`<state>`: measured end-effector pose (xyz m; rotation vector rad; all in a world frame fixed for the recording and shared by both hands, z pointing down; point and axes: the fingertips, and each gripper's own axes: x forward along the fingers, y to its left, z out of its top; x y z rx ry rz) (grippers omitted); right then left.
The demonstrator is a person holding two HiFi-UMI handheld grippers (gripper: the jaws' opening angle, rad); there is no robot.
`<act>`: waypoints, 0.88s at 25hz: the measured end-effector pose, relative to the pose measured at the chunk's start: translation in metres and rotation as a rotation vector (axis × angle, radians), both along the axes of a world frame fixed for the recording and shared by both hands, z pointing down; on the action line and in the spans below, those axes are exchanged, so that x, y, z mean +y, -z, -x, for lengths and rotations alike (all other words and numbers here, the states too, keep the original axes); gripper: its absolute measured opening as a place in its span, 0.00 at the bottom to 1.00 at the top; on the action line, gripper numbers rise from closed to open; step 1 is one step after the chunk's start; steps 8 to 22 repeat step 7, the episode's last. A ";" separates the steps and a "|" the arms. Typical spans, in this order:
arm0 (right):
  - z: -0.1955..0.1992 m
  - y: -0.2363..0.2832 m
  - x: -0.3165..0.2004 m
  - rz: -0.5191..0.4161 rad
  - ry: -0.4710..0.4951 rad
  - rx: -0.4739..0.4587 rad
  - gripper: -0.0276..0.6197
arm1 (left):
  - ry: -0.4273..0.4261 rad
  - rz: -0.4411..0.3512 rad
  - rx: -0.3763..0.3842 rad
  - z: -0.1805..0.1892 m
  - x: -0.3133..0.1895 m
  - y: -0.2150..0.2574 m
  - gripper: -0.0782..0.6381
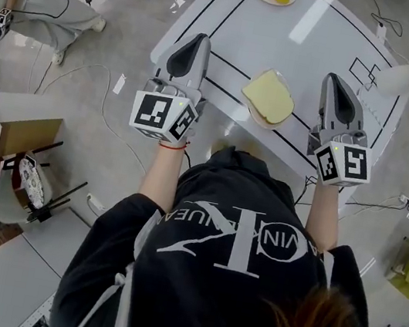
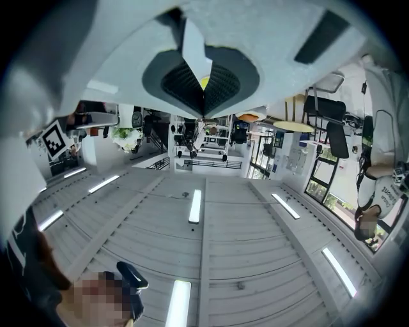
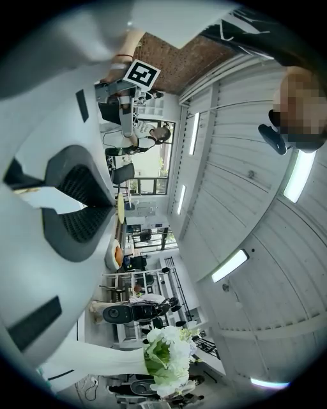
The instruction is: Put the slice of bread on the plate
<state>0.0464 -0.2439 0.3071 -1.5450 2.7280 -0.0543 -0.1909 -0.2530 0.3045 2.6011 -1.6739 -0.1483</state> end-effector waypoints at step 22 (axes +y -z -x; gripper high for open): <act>0.003 -0.001 0.001 0.010 0.002 -0.012 0.04 | 0.007 -0.001 -0.002 0.004 0.003 0.001 0.12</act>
